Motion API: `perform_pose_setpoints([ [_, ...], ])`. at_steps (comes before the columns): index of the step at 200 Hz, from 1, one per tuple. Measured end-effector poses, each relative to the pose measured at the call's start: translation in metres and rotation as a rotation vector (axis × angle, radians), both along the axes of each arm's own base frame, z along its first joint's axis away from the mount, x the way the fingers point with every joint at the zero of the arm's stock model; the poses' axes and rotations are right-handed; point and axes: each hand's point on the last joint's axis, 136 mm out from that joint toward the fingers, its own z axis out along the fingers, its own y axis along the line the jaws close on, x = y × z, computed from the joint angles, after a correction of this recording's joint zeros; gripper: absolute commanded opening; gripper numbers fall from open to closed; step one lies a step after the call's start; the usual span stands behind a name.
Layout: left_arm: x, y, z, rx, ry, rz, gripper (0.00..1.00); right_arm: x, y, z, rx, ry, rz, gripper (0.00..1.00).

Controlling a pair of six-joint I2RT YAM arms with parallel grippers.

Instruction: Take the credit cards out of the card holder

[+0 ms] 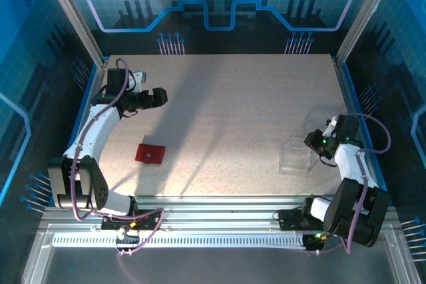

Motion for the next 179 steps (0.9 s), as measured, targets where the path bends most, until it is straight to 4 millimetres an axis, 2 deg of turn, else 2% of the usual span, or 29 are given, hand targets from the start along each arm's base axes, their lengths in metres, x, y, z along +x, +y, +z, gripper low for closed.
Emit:
perform_pose_setpoints([
  [75,0.000,0.003,0.001,-0.009,-0.001,0.006,0.99,-0.001,0.003,-0.001,0.012,-0.004,0.000,0.21],
  [179,0.002,0.005,-0.001,-0.039,0.007,0.022,0.99,-0.002,0.025,-0.004,0.021,0.004,0.021,0.16],
])
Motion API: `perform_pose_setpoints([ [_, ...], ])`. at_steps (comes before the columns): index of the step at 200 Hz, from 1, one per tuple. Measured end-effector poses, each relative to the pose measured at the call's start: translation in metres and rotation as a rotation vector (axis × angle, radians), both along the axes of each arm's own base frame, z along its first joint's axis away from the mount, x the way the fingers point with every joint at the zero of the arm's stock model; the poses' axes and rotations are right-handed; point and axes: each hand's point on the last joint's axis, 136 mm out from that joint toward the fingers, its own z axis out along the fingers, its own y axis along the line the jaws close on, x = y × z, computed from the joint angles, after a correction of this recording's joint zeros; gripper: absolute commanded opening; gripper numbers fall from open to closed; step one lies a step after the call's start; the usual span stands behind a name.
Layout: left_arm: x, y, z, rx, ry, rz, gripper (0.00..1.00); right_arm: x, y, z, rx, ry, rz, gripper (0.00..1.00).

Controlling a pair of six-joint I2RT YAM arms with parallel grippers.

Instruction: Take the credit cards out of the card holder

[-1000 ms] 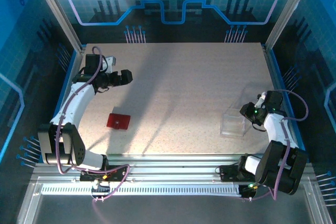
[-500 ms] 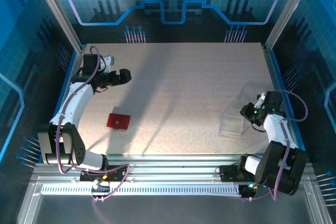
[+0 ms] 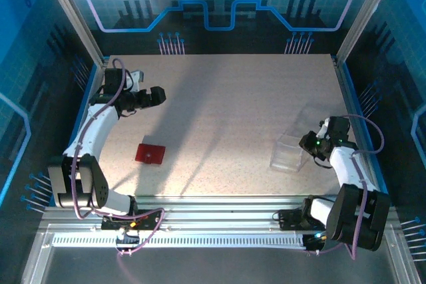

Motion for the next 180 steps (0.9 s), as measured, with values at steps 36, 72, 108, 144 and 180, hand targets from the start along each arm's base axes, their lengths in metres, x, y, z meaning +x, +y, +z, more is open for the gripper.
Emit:
perform_pose_setpoints([
  [36,0.001,0.000,0.000,-0.005,-0.003,-0.001,0.99,0.002,0.008,0.001,-0.009,0.000,0.013,0.13],
  [72,0.001,-0.001,0.001,-0.010,-0.004,-0.004,0.99,0.006,0.024,0.001,-0.019,-0.002,0.044,0.11],
  [108,0.001,-0.001,0.000,-0.013,-0.003,-0.004,0.99,0.014,0.049,0.003,-0.030,0.016,0.105,0.07],
  [144,0.001,-0.001,0.001,-0.017,-0.004,-0.007,0.99,0.036,0.078,0.010,-0.041,0.027,0.182,0.05],
  [180,0.000,-0.007,0.003,-0.050,-0.006,-0.028,0.99,0.070,0.111,0.030,-0.063,-0.006,0.275,0.05],
])
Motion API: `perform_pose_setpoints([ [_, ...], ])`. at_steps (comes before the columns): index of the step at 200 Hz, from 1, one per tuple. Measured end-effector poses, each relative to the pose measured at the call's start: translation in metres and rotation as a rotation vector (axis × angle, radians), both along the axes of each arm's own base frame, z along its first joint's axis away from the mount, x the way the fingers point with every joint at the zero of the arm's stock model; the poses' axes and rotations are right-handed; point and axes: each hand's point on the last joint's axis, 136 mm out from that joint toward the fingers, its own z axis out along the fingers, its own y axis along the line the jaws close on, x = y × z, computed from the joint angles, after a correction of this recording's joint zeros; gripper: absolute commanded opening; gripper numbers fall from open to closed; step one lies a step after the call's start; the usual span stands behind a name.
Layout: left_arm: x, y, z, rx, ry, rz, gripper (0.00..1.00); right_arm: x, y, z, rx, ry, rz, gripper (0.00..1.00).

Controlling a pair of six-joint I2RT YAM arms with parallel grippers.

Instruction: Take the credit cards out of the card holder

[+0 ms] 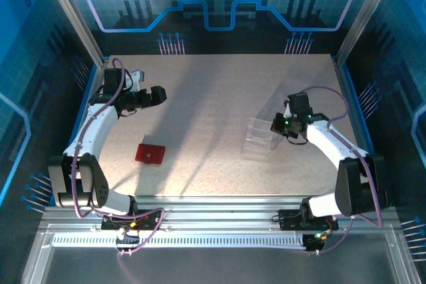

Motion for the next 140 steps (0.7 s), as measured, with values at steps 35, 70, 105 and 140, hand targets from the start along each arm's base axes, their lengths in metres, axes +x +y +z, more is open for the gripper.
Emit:
perform_pose_setpoints([
  [35,0.003,-0.008,0.006,-0.068,-0.014,-0.005,0.99,0.041,0.039,0.018,-0.010,-0.040,0.100,0.04],
  [70,0.004,-0.014,0.009,-0.126,-0.011,0.002,0.99,0.083,0.078,0.025,-0.015,-0.058,0.185,0.03],
  [105,0.003,-0.016,0.007,-0.156,0.008,0.007,0.99,0.118,0.114,0.022,-0.020,-0.071,0.253,0.02],
  [140,0.001,-0.017,0.001,-0.169,0.030,0.021,0.99,0.136,0.135,0.014,-0.032,-0.059,0.287,0.02],
])
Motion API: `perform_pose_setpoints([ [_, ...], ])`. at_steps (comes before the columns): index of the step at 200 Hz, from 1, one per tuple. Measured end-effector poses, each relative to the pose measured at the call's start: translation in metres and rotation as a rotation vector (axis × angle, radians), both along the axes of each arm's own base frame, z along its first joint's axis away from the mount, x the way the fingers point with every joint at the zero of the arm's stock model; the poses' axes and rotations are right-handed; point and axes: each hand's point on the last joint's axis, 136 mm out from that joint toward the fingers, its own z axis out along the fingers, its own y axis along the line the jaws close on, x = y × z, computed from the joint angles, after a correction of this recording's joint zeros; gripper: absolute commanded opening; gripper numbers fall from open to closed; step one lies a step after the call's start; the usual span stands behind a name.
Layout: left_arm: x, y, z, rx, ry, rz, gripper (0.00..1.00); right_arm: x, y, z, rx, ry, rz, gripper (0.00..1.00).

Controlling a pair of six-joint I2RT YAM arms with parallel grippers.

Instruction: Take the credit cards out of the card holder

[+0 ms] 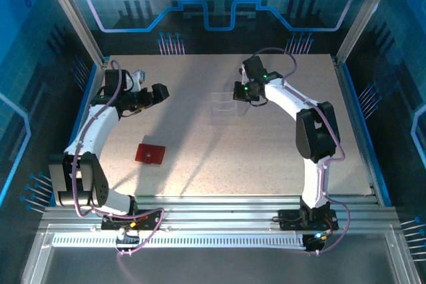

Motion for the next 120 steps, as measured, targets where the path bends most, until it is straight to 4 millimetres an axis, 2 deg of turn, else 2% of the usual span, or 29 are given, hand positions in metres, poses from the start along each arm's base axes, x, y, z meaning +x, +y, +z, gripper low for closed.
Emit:
perform_pose_setpoints([
  [54,0.001,0.000,-0.010,-0.007,0.033,0.004,0.99,0.019,0.011,-0.003,-0.017,-0.007,0.016,0.02],
  [120,0.002,0.000,-0.017,-0.008,0.051,0.004,0.99,0.018,0.004,-0.021,-0.063,0.026,-0.008,0.02],
])
